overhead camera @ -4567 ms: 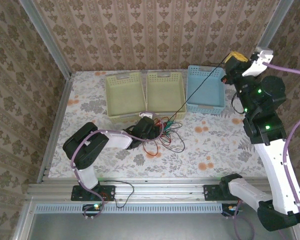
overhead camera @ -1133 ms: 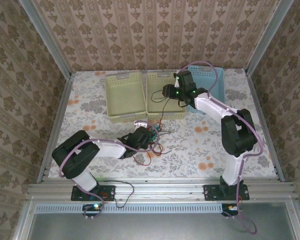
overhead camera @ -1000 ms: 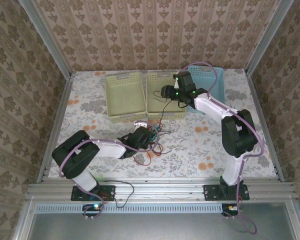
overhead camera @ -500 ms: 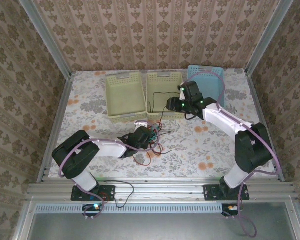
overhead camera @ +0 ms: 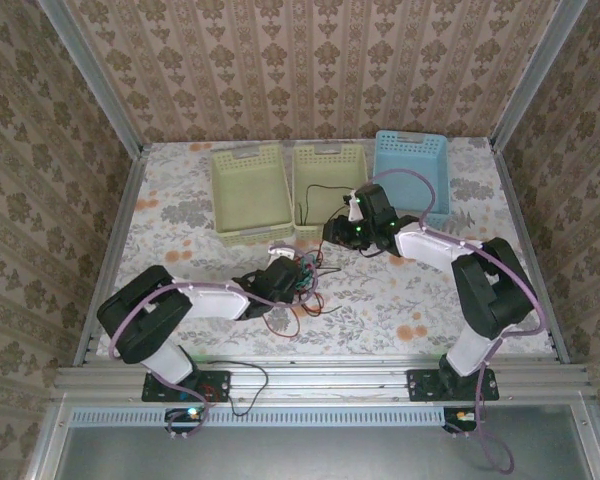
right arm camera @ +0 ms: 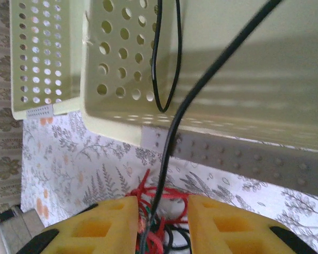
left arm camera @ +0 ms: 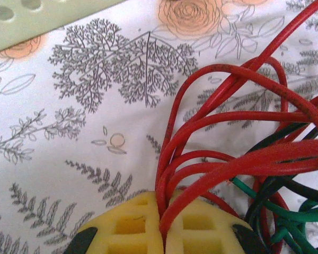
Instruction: Untangle the cables
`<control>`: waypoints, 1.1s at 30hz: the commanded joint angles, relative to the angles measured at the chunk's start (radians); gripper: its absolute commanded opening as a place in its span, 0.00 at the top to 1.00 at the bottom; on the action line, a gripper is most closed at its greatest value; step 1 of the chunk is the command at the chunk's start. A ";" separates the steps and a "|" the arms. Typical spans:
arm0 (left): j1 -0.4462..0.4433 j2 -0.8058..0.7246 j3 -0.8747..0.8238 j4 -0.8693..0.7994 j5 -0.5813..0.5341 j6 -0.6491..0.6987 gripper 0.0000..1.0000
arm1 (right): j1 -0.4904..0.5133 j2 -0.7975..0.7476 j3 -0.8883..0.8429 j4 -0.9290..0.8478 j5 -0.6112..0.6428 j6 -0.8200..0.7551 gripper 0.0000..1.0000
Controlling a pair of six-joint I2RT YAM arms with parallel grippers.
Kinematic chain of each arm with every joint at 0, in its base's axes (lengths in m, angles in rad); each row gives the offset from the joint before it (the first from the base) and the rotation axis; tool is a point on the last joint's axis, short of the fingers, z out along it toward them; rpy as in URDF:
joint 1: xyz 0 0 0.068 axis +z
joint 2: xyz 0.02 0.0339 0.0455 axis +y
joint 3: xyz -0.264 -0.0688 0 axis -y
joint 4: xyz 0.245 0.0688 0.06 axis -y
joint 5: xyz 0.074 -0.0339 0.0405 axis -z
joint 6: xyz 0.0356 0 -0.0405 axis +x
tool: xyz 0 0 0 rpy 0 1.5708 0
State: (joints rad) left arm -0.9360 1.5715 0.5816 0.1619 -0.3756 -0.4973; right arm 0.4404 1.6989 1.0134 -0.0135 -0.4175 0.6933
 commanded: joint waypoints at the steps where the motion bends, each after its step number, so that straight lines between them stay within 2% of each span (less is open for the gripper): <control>1: -0.015 -0.016 -0.044 -0.122 0.049 -0.006 1.00 | -0.002 0.023 -0.015 0.097 -0.038 0.064 0.70; 10: -0.036 -0.029 -0.048 -0.140 0.042 -0.014 1.00 | -0.002 0.054 -0.031 0.149 -0.023 0.093 0.78; 12: -0.038 -0.031 -0.044 -0.151 0.030 -0.018 1.00 | -0.002 0.062 -0.036 0.159 -0.023 0.102 0.83; 16: -0.040 -0.034 -0.046 -0.157 0.019 -0.027 1.00 | -0.002 0.056 -0.047 0.164 -0.021 0.107 1.00; 24: -0.040 -0.001 -0.039 -0.176 -0.003 -0.051 1.00 | -0.005 -0.086 -0.077 0.116 0.012 0.069 1.00; 33: -0.042 0.077 -0.018 -0.195 -0.012 -0.070 0.96 | -0.046 -0.206 0.003 -0.003 0.082 -0.006 1.00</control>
State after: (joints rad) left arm -0.9810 1.5711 0.5911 0.0925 -0.4320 -0.5400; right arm 0.4194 1.5360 0.9619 0.0341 -0.3958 0.7361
